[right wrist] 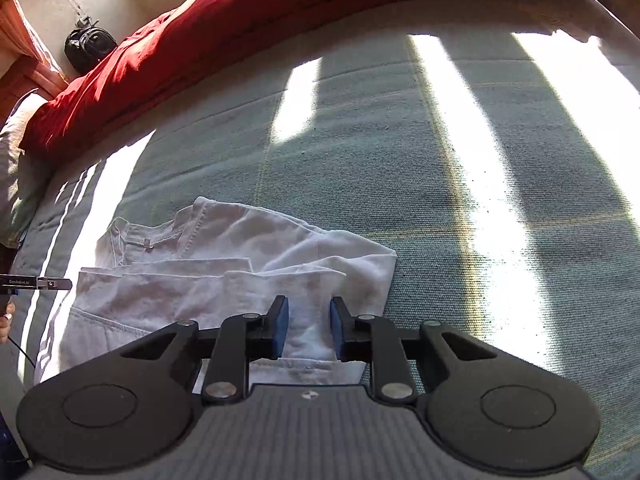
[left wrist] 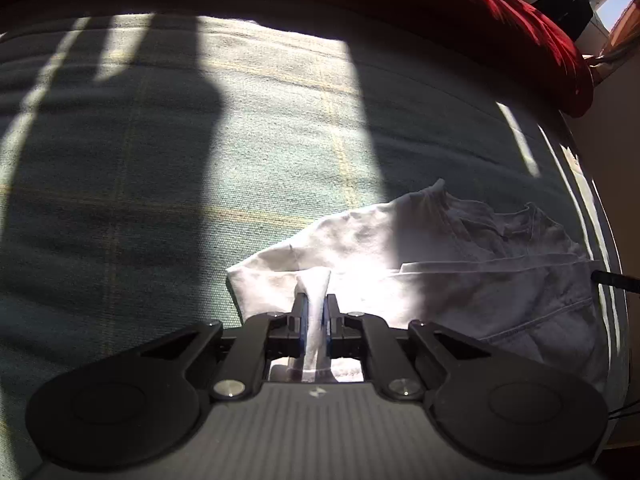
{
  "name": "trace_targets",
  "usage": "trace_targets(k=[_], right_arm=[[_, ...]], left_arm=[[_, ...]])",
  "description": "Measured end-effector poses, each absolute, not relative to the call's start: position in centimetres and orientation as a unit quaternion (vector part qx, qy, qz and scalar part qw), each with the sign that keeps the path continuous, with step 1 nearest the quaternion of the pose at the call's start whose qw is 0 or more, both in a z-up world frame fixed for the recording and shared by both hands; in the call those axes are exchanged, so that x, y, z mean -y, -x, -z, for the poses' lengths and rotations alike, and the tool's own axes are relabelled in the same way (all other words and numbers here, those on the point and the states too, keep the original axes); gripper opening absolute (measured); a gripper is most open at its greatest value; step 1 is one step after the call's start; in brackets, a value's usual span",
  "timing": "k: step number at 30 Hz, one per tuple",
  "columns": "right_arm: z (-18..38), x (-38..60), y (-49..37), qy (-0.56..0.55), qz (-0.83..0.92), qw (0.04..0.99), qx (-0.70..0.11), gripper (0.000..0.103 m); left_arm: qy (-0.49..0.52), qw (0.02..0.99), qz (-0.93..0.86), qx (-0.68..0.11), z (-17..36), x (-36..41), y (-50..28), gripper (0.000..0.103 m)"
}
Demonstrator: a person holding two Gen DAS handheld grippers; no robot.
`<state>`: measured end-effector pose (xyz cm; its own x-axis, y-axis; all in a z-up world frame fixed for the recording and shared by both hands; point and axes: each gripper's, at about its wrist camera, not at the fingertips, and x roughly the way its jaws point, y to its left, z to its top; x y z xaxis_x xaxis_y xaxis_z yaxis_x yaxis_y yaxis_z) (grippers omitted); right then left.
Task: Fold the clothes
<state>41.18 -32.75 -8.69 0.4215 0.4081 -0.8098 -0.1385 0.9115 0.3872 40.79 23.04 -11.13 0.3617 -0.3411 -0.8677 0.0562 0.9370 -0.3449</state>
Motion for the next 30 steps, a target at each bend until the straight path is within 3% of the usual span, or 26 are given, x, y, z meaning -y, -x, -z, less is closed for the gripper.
trace_targets(k=[6, 10, 12, 15, 18, 22, 26, 30], right_arm=[[6.8, 32.9, -41.5, -0.128, -0.147, 0.850, -0.489, 0.003], [7.5, 32.5, -42.7, -0.114, -0.140, 0.849, -0.496, 0.003], [8.3, 32.2, -43.2, -0.105, -0.132, 0.845, -0.508, 0.003], [8.4, 31.9, -43.1, -0.082, -0.112, 0.848, -0.511, 0.013], [6.1, 30.9, -41.8, -0.043, -0.105, 0.866, -0.487, 0.017], [4.2, 25.5, -40.3, 0.002, -0.219, 0.855, -0.469, 0.030], [5.9, 19.1, -40.0, -0.023, -0.368, 0.788, -0.493, 0.031], [9.2, 15.7, -40.3, -0.049, -0.425, 0.740, -0.519, 0.032]], left_arm=[[0.134, 0.845, 0.097, -0.508, 8.8, -22.9, -40.0, 0.002], [0.133, 0.839, 0.086, -0.521, 9.8, -22.9, -40.9, 0.003], [0.133, 0.828, 0.074, -0.540, 10.7, -23.0, -41.3, 0.011], [0.114, 0.836, 0.045, -0.534, 9.9, -23.4, -40.5, 0.010], [0.078, 0.859, 0.019, -0.505, 7.4, -22.7, -39.0, 0.010], [0.034, 0.852, 0.148, -0.501, 5.9, -16.5, -37.3, 0.014], [0.002, 0.797, 0.301, -0.524, 7.1, -9.3, -37.0, 0.019], [-0.024, 0.771, 0.332, -0.543, 10.0, -6.9, -36.9, 0.018]])
